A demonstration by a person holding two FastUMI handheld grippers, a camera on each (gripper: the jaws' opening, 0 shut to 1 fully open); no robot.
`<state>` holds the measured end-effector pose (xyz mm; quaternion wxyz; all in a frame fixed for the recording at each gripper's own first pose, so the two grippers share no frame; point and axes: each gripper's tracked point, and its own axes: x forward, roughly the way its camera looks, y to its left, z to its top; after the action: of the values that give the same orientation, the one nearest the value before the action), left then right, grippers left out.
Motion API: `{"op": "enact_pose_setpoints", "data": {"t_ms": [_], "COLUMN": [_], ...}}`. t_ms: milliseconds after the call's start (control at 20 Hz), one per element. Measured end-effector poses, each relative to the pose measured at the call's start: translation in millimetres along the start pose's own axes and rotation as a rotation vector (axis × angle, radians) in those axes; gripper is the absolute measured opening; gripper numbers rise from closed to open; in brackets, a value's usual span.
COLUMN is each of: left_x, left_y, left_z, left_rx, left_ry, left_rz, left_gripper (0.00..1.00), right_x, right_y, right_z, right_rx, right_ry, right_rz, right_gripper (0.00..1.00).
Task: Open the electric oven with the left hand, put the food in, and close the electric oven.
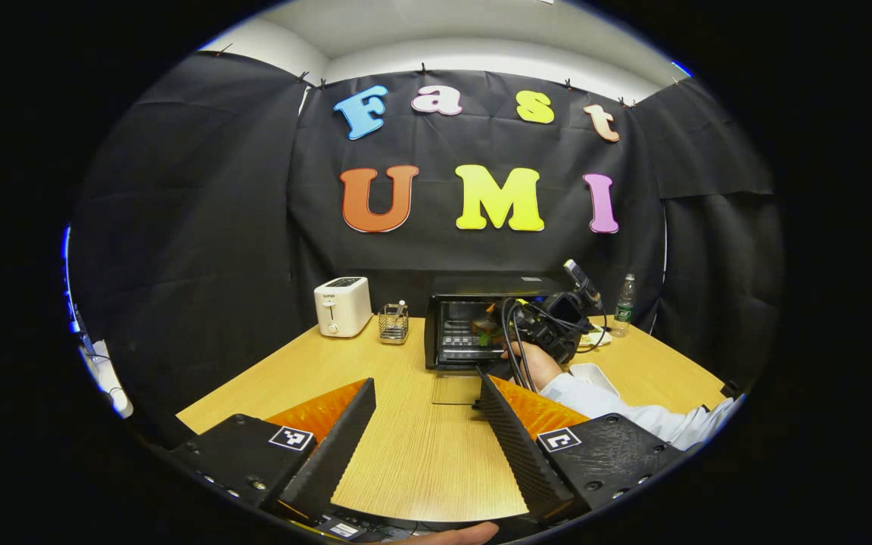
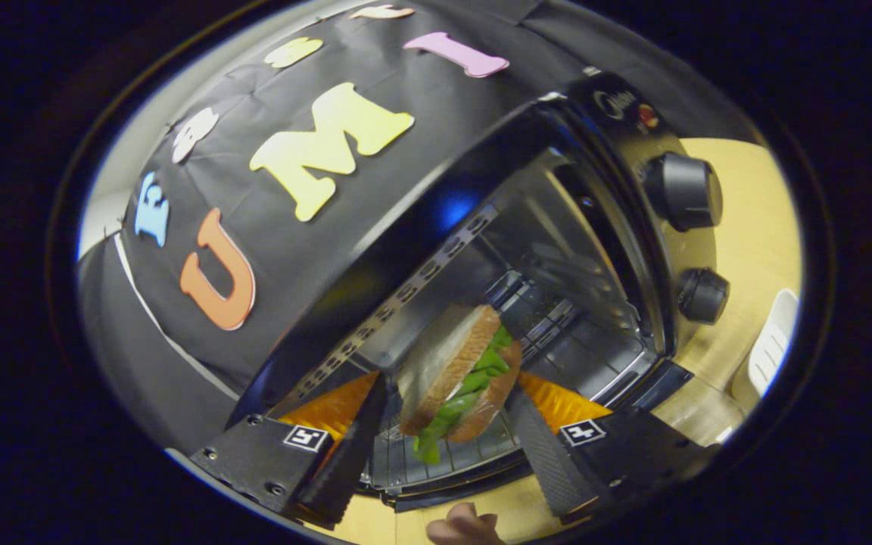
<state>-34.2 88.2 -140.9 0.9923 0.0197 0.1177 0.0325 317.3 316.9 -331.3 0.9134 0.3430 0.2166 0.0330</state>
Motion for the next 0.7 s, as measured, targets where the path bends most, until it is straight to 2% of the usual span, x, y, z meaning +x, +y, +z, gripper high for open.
{"op": "enact_pose_setpoints", "data": {"t_ms": [100,150,200,250,350,400,450,650,700], "left_x": [-4.9,-7.0,-9.7,-11.6,-13.9,-14.1,-16.2,-22.7,-24.9], "left_y": [-4.1,-4.9,-5.0,-3.4,-0.6,1.5,2.9,-2.1,-5.7], "left_z": [1.9,3.8,5.3,4.3,3.5,2.9,3.4,3.7,4.9], "left_rx": [0.013,0.017,0.021,0.022,0.017,0.014,0.010,0.006,0.004], "left_ry": [-0.007,-0.012,-0.014,-0.015,-0.012,-0.008,-0.006,0.010,0.013], "left_rz": [-0.009,-0.013,-0.013,-0.010,-0.001,0.003,0.007,-0.003,-0.015], "left_gripper": [0.92,0.92,0.92,0.92,0.92,0.92,0.92,0.92,0.92], "right_x": [0.6,2.7,3.9,2.7,2.1,1.7,0.6,-13.1,-19.1], "right_y": [3.5,6.2,7.6,5.5,3.7,2.1,1.7,6.6,4.6], "right_z": [-11.0,-16.0,-20.6,-26.8,-35.5,-38.4,-40.2,-40.2,-39.4], "right_rx": [-0.135,-0.202,-0.272,-0.340,-0.446,-0.490,-0.529,-0.621,-0.654], "right_ry": [0.040,0.059,0.084,0.112,0.158,0.185,0.203,0.266,0.283], "right_rz": [-0.028,-0.037,-0.041,-0.051,-0.081,-0.097,-0.115,-0.133,-0.146], "right_gripper": [0.93,1.00,1.00,0.95,0.96,1.00,0.96,0.97,1.00]}}
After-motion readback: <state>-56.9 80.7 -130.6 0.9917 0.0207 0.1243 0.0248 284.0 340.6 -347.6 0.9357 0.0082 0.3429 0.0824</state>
